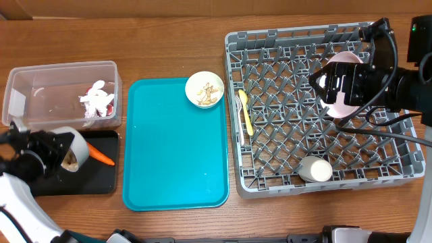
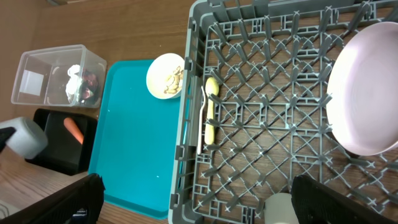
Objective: Sort waste into correct bins and load items into the dishwasher rack
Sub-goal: 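Carry the rice bowl over the black tray, then tilt the bowl with the left gripper to pour rice onto the black tray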
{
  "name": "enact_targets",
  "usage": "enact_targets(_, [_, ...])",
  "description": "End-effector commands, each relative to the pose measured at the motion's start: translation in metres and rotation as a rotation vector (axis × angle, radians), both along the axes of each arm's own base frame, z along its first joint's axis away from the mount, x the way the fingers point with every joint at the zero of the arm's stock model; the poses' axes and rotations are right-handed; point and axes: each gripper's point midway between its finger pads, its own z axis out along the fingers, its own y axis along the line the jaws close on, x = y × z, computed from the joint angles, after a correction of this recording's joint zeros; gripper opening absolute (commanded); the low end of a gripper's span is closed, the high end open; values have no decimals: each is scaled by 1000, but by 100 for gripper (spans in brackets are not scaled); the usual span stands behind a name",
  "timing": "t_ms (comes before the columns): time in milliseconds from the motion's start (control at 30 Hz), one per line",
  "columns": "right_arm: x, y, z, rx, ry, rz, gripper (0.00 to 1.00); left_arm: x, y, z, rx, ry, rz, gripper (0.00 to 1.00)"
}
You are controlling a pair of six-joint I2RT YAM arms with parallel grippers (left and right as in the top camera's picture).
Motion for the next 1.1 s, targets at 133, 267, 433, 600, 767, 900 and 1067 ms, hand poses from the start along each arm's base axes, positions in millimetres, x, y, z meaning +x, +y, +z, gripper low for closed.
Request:
enact_targets(133, [0,1,2,-2,-9,2,100,-6,3,4,-35,-406,-49,4])
enact_targets(267, [0,1,2,-2,-9,2,100,-22,11,-6,-29,-484,-2,4])
enact_targets(433, [0,1,2,-2,-9,2,100,-37,13,-12,-4,-568,21,4])
enact_targets(600, [0,1,2,-2,-9,2,100,-39,8,-7,7,-641,-10,4])
enact_targets(767, [0,1,2,-2,-9,2,100,-40,6,1,46,-698,-44,4])
enact_targets(900, [0,1,2,-2,-9,2,100,-40,6,1,66,-706,-53,4])
enact_targets(1067, [0,1,2,-2,-9,2,100,-40,5,-1,65,-703,-50,4])
